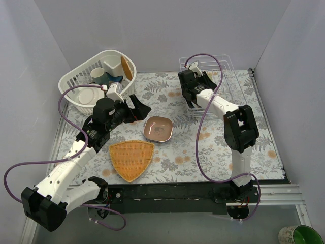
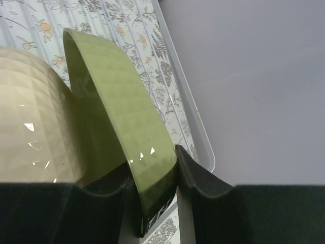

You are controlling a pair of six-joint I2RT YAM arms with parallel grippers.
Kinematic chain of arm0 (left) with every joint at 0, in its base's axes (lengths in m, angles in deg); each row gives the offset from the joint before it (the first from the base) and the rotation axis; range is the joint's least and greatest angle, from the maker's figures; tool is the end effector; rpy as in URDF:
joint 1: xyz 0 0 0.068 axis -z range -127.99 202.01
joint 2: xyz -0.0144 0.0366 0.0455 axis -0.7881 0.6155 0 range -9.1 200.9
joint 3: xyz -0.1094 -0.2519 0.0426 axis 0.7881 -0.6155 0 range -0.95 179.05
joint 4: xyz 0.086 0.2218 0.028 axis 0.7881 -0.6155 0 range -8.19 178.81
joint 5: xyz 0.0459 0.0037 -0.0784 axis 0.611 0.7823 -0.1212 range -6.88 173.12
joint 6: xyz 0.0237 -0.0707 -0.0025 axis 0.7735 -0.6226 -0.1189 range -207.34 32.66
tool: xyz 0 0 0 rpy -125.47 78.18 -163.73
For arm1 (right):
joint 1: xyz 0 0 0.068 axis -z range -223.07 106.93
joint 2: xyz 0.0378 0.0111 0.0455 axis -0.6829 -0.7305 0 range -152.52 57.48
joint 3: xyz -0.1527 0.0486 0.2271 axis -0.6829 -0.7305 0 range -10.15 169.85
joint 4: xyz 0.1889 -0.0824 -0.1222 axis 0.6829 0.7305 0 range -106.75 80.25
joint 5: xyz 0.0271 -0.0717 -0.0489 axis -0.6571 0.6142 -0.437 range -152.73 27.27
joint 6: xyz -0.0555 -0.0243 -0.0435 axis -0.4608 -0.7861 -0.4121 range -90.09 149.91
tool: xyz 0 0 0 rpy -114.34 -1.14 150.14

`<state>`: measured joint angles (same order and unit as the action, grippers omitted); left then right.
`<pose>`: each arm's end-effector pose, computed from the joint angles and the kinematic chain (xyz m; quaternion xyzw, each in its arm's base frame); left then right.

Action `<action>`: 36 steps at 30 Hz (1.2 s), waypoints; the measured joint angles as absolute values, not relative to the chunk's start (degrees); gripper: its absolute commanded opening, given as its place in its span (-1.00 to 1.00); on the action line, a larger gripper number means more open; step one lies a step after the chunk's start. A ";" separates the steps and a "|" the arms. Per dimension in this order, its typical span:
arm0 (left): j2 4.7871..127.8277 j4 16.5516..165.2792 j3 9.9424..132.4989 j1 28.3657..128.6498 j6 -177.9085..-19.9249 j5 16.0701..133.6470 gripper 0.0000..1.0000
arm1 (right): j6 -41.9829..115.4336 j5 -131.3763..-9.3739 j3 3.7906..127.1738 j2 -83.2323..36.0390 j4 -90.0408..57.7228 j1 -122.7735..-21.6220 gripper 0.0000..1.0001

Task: Load the plates into the dish rack
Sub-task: Insert the plate into the dish rack.

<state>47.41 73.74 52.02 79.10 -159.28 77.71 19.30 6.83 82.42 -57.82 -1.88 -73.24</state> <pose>0.1979 -0.1080 0.3407 -0.2840 0.7604 -0.4682 0.3493 0.4086 0.1698 0.2681 -0.0207 0.7785 -0.4428 0.4443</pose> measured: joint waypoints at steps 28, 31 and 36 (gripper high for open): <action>47.39 73.81 51.89 78.75 -159.78 77.32 0.96 | 23.26 -5.68 82.42 -55.55 0.41 -71.95 0.31; 47.39 73.81 51.89 78.75 -159.80 77.23 0.96 | 23.82 -7.36 82.40 -54.74 1.03 -71.93 0.32; 47.32 73.87 51.61 78.75 -160.00 77.08 0.96 | 24.83 -10.09 82.07 -52.88 2.47 -71.95 0.32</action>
